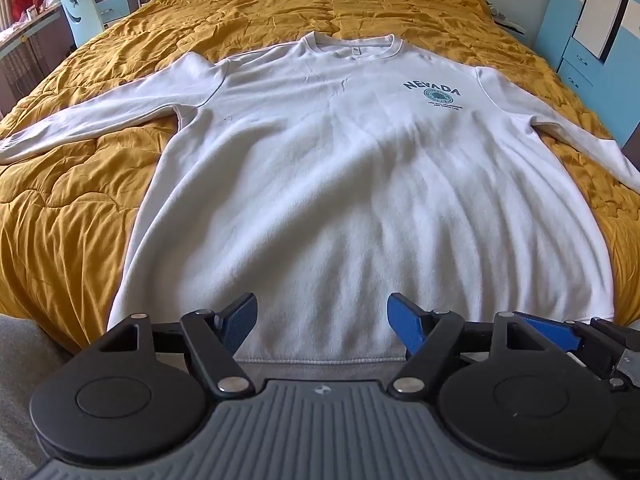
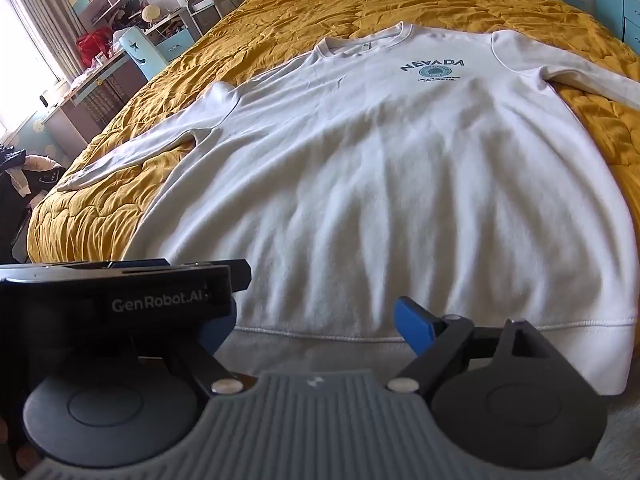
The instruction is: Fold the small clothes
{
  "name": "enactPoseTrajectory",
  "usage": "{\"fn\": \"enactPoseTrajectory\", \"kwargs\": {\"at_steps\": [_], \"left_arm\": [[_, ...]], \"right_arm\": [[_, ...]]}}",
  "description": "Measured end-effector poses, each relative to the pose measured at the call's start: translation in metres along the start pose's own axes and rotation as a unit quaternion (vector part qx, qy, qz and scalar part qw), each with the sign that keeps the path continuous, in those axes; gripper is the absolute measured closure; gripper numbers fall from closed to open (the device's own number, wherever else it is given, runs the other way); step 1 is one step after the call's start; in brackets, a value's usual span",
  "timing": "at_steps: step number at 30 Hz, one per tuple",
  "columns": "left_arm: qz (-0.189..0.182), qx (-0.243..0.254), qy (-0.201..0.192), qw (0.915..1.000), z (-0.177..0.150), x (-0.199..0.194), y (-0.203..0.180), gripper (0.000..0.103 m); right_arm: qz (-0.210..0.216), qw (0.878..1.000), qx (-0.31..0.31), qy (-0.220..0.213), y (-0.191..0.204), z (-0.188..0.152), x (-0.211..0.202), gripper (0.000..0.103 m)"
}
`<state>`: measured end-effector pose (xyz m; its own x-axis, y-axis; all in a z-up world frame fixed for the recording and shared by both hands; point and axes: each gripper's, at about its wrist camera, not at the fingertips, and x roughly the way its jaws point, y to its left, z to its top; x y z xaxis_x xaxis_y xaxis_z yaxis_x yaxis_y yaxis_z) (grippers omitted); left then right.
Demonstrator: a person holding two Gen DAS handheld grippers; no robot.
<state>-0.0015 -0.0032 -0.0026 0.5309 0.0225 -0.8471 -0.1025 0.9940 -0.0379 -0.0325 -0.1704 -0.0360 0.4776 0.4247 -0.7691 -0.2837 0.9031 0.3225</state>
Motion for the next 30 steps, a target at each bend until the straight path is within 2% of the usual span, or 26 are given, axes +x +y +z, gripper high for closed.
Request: {"fn": "enactPoseTrajectory", "kwargs": {"at_steps": [30], "left_arm": [[0.005,0.0,0.002,1.0,-0.0042,0.0001,0.0004,0.016]], "right_arm": [[-0.008,1.0,-0.007,0.001,0.0032,-0.0005,-0.0009,0.021]]}}
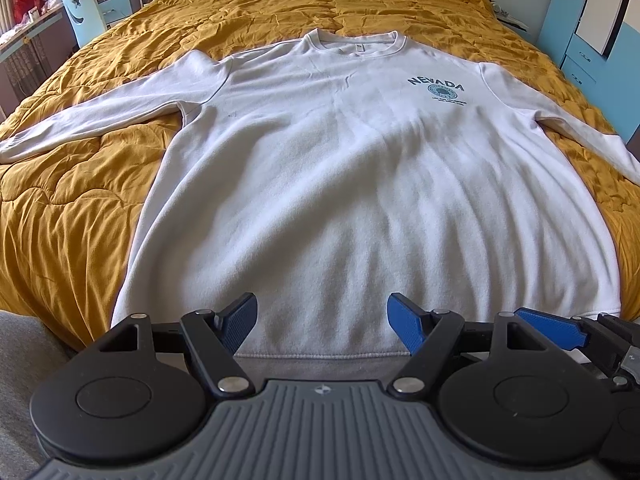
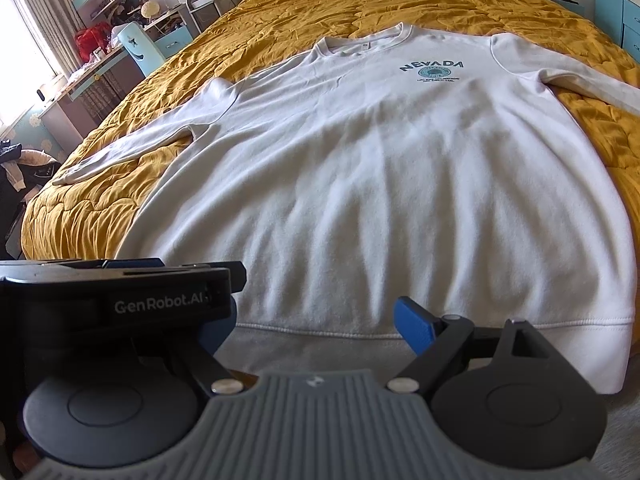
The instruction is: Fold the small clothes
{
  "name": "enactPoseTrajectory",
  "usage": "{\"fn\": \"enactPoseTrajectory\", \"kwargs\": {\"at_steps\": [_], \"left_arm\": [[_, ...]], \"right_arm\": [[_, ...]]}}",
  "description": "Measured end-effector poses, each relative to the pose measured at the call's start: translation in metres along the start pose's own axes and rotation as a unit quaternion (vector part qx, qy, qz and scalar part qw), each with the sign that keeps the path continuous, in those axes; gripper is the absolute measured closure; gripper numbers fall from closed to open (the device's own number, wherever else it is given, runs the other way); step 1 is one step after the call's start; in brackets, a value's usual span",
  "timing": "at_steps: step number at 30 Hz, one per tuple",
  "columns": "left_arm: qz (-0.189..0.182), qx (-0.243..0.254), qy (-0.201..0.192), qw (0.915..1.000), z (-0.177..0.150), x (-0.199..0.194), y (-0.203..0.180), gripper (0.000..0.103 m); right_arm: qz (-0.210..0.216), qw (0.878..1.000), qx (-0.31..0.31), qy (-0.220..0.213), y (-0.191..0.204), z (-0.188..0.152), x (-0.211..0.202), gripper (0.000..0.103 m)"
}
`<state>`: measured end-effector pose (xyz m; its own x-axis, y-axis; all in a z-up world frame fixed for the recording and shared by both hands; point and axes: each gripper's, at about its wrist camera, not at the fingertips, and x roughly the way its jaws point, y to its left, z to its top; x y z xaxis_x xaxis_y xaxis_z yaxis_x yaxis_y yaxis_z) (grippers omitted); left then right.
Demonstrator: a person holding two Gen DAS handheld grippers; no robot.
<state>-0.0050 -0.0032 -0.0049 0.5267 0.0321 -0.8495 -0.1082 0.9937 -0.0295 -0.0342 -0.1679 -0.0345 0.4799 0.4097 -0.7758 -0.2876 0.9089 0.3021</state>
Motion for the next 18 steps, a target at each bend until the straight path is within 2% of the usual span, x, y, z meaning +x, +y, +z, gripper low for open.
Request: {"fn": "enactPoseTrajectory", "kwargs": {"at_steps": [18], "left_arm": [[-0.005,-0.004,0.017,0.9998,-0.0035,0.0099,0.0022,0.016]], "right_arm": [[-0.005,1.0,0.002,0.016,-0.0008,-0.0015,0.007,0.021]]}}
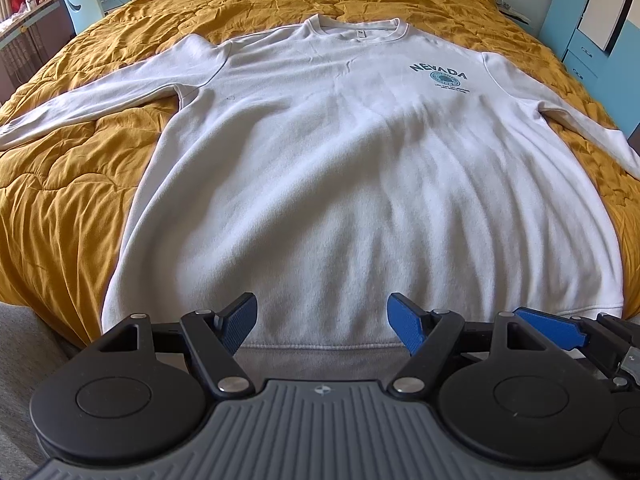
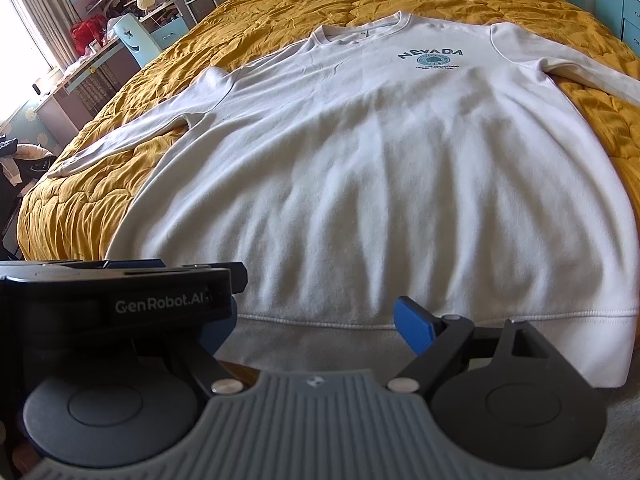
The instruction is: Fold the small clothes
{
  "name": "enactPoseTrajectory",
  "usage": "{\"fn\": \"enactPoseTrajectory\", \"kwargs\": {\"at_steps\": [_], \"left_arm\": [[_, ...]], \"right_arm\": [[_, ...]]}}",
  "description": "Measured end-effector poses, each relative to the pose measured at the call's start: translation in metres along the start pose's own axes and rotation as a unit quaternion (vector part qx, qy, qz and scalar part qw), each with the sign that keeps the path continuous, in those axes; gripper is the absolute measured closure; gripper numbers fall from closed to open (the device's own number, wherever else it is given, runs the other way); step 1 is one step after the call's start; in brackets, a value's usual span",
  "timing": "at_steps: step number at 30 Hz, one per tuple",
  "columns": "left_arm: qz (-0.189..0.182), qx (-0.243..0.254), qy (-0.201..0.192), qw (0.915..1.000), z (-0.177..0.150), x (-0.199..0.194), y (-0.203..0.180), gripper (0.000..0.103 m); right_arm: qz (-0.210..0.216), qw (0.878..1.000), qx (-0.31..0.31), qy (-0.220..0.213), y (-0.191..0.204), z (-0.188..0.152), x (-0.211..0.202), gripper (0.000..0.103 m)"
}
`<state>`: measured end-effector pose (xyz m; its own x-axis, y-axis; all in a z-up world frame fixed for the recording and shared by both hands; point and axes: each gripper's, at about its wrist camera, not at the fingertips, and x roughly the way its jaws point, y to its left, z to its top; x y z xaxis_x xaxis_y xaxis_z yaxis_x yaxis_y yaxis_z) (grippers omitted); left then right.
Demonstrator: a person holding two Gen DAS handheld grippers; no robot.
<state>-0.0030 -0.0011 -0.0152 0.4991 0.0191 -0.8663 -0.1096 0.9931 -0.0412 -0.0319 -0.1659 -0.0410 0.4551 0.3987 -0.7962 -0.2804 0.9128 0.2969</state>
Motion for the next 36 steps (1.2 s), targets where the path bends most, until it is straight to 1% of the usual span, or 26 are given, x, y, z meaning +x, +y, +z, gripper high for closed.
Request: {"fn": "enactPoseTrajectory", "kwargs": {"at_steps": [18,29,31,34,36], "left_arm": [[0.004,0.001,-0.004,1.0,-0.001,-0.004,0.002,0.016],[0.009,0.002,-0.017,0.9998,-0.002,-0.011,0.003,0.016],[0.007,0.005,-0.026,0.9996,-0.002,-0.013,0.004,0.016],[-0.004,0.026,-0.053,0.9983,-0.001,-0.018,0.007,0.016],[-0.008,0.026,-0.062,0.9977,0.0,-0.019,0.01,0.016]], "right_arm": [[0.003,1.0,-0.002,-0.004,0.003,-0.001,-0.002,0.021],[0.01,1.0,-0.006,-0.017,0.005,-0.002,-0.005,0.021],[0.013,1.0,-0.008,-0.021,0.007,-0.003,-0.005,0.021],[0.024,0.999,-0.014,-0.033,0.01,-0.003,-0.007,0.021],[0.024,0.999,-0.02,-0.043,0.014,-0.001,-0.007,0.021]]}}
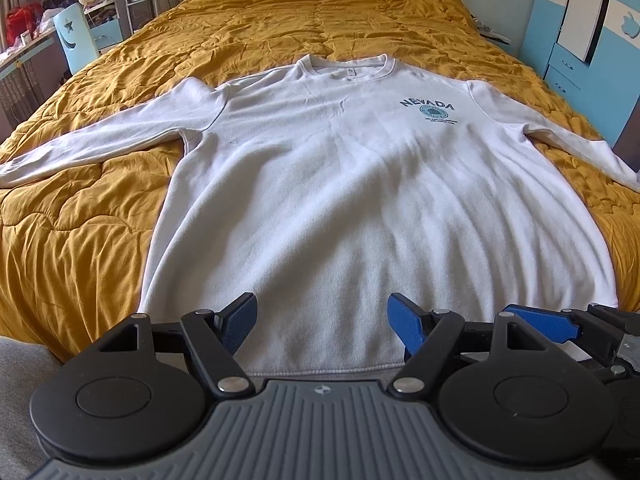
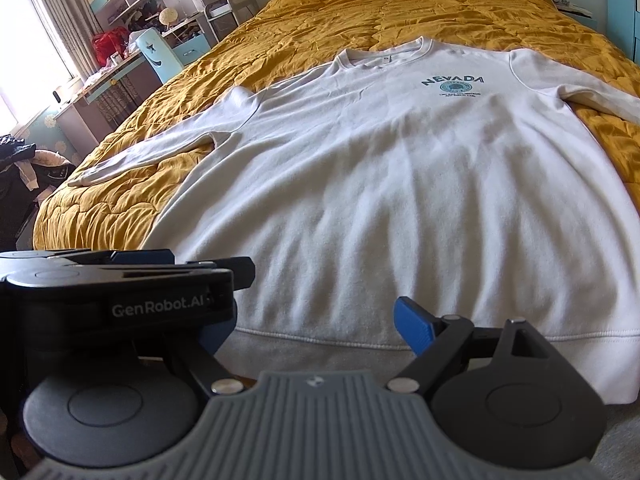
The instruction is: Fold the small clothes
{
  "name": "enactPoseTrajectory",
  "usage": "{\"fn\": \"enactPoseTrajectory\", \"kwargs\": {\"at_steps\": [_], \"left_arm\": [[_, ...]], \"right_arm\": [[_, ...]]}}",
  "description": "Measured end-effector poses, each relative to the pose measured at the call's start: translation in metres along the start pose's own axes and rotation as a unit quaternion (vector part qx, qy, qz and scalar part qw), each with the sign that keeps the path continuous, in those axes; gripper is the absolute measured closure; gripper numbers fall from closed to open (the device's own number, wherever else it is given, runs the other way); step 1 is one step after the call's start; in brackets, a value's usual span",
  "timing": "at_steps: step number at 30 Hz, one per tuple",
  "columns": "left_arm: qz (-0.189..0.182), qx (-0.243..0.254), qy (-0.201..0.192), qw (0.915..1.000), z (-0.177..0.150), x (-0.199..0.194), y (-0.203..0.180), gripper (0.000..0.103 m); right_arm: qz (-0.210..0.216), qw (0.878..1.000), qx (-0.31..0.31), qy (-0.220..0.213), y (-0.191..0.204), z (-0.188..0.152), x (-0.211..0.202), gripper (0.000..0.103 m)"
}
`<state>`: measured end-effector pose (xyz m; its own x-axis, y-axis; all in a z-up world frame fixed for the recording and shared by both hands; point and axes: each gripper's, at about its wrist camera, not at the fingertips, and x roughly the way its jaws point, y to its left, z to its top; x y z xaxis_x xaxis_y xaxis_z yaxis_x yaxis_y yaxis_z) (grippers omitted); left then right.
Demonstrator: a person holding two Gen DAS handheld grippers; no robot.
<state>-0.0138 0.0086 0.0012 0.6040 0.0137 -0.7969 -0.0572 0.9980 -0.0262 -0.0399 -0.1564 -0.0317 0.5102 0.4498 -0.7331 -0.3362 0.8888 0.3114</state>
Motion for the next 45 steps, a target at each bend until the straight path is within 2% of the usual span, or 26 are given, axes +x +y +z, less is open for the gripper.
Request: {"fn": "enactPoseTrajectory", "kwargs": {"at_steps": [4,7,9,11,12,14,16,18,20,22,25,28,29,31,32,34,36,38,41,43,45], "left_arm": [[-0.012,-0.014,-0.007,0.9998,0.005,-0.001,0.012,0.016],[-0.048,-0.045,-0.016,0.9977,0.012,-0.005,0.035,0.019],[-0.07,-0.069,-0.029,0.9948,0.019,-0.009,0.059,0.022],[-0.066,-0.105,-0.049,0.9911,0.024,-0.012,0.088,0.022],[-0.058,-0.13,-0.072,0.9871,0.026,-0.014,0.111,0.022],[-0.031,-0.169,-0.12,0.9778,0.028,-0.02,0.154,0.023],[0.001,-0.208,-0.164,0.9644,0.028,-0.026,0.196,0.025],[0.025,-0.262,-0.203,0.9432,0.026,-0.03,0.25,0.026],[0.028,-0.307,-0.236,0.9215,0.024,-0.031,0.295,0.026],[0.033,-0.331,-0.237,0.9125,0.03,-0.024,0.333,0.026],[0.06,-0.367,-0.224,0.9007,0.041,-0.003,0.379,0.026],[0.094,-0.425,-0.214,0.8747,0.044,0.021,0.418,0.027],[0.098,-0.435,-0.21,0.87,0.045,0.026,0.429,0.027],[0.092,-0.445,-0.189,0.8706,0.049,0.042,0.447,0.028],[0.085,-0.457,-0.181,0.8666,0.05,0.051,0.457,0.032],[0.062,-0.487,-0.177,0.8533,0.048,0.063,0.473,0.034],[0.038,-0.51,-0.175,0.8411,0.045,0.076,0.488,0.041],[0.032,-0.525,-0.174,0.8325,0.042,0.083,0.497,0.056],[0.035,-0.529,-0.178,0.8289,0.039,0.088,0.503,0.073],[0.041,-0.529,-0.181,0.8279,0.038,0.089,0.505,0.076],[0.043,-0.531,-0.198,0.8228,0.041,0.091,0.505,0.08]], "right_arm": [[0.011,1.0,-0.001,-0.012,0.004,0.006,0.001,0.021],[0.032,0.999,0.007,-0.028,0.004,0.011,0.0,0.021],[0.037,0.998,0.01,-0.045,0.003,0.015,-0.004,0.021],[0.041,0.997,0.01,-0.061,0.002,0.017,-0.008,0.021],[0.042,0.997,0.013,-0.067,0.0,0.018,-0.008,0.021],[0.045,0.996,0.021,-0.071,-0.003,0.02,-0.007,0.021],[0.041,0.997,0.025,-0.067,-0.005,0.023,-0.002,0.021],[0.025,0.998,0.018,-0.06,-0.005,0.025,0.005,0.021],[0.013,0.998,0.007,-0.061,-0.005,0.028,0.011,0.021],[0.002,0.998,0.0,-0.06,-0.007,0.034,0.017,0.021],[-0.015,0.998,-0.006,-0.061,-0.011,0.049,0.024,0.021],[-0.038,0.997,-0.01,-0.068,-0.017,0.067,0.028,0.021],[-0.044,0.996,-0.009,-0.071,-0.02,0.073,0.028,0.021],[-0.056,0.996,-0.002,-0.075,-0.026,0.082,0.029,0.021],[-0.061,0.995,0.003,-0.075,-0.029,0.086,0.03,0.021],[-0.066,0.995,0.013,-0.072,-0.035,0.091,0.034,0.021],[-0.073,0.995,0.026,-0.065,-0.041,0.094,0.04,0.021],[-0.079,0.995,0.031,-0.055,-0.044,0.094,0.048,0.021],[-0.08,0.996,0.027,-0.039,-0.042,0.092,0.06,0.021],[-0.081,0.996,0.02,-0.033,-0.039,0.09,0.067,0.021],[-0.078,0.996,0.016,-0.03,-0.038,0.089,0.072,0.021]]}}
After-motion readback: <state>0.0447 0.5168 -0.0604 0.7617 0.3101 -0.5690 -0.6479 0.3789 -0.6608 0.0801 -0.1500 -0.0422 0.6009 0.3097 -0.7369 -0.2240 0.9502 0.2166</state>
